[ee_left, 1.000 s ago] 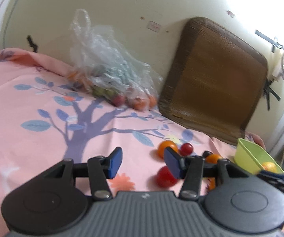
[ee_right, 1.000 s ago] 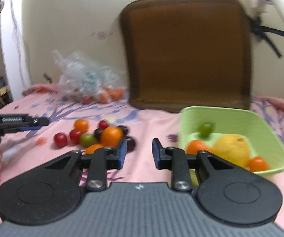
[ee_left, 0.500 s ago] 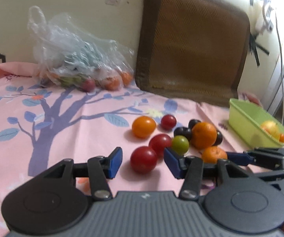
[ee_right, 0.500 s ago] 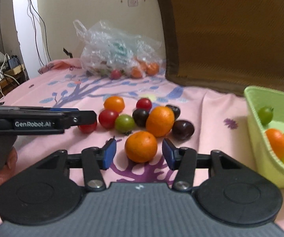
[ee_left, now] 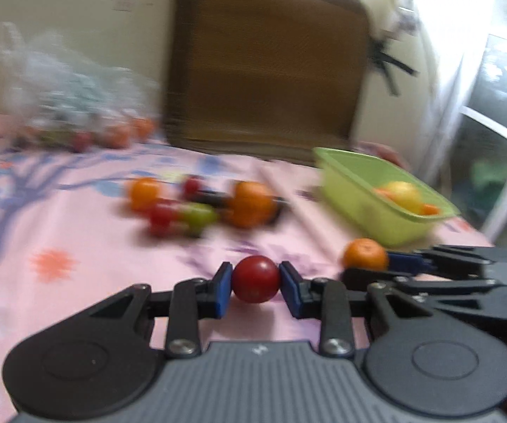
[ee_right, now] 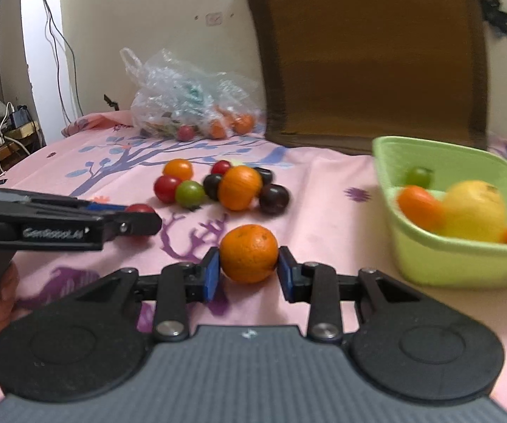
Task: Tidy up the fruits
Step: 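Grasp a red cherry tomato with the left tool while the right tool grasps a mandarin, then carry the red tomato and mandarin over the basket and open both tools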
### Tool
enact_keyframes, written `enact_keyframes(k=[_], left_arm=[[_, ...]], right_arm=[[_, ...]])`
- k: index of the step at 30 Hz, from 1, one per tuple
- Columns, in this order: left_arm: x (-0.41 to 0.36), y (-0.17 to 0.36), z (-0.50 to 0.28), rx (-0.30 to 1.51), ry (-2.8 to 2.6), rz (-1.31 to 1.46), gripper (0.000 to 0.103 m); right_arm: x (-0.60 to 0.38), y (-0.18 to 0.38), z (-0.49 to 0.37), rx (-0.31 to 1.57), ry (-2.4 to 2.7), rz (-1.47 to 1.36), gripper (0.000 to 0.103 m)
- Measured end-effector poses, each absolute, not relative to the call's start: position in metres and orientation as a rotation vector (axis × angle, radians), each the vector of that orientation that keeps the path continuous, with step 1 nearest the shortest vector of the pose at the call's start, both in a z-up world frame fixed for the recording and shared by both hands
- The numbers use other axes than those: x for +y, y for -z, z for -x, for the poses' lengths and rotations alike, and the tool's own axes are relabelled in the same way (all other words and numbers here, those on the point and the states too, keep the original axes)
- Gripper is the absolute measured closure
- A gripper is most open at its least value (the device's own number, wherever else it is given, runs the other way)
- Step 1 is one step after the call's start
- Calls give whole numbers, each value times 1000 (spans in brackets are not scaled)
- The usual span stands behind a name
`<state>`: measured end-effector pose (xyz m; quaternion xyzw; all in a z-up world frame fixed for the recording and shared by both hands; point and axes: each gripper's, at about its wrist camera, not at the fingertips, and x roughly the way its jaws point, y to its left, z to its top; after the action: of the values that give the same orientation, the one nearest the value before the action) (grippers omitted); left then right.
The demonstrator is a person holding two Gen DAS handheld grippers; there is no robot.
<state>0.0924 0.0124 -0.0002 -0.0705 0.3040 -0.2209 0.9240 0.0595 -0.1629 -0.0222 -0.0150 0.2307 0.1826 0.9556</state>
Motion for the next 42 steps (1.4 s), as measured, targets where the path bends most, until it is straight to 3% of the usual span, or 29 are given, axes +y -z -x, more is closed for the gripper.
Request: enact_keyframes(k=[12, 22, 26, 27, 29, 35, 42], left_arm=[[-82, -44, -140, 611, 647, 213, 74], [-144, -41, -224, 715, 602, 213, 73], [-159, -30, -232, 741, 582, 190, 71], [-161, -28, -233, 742, 578, 187, 70], [-163, -26, -232, 736, 576, 188, 67], [-151, -38, -219, 693, 590, 208, 67], [-70, -64, -186, 588, 550, 284, 63]], right_arm=[[-259, 7, -21, 287, -157, -87, 66], [-324, 5, -87, 303, -84, -195, 65], [-328, 16, -98, 316, -88, -203, 63], [-327, 17, -96, 305, -81, -194, 54], [-326, 17, -94, 286, -81, -189, 50], [-329, 16, -87, 265, -70, -216, 50], [-319, 8, -71, 241, -72, -218, 50]])
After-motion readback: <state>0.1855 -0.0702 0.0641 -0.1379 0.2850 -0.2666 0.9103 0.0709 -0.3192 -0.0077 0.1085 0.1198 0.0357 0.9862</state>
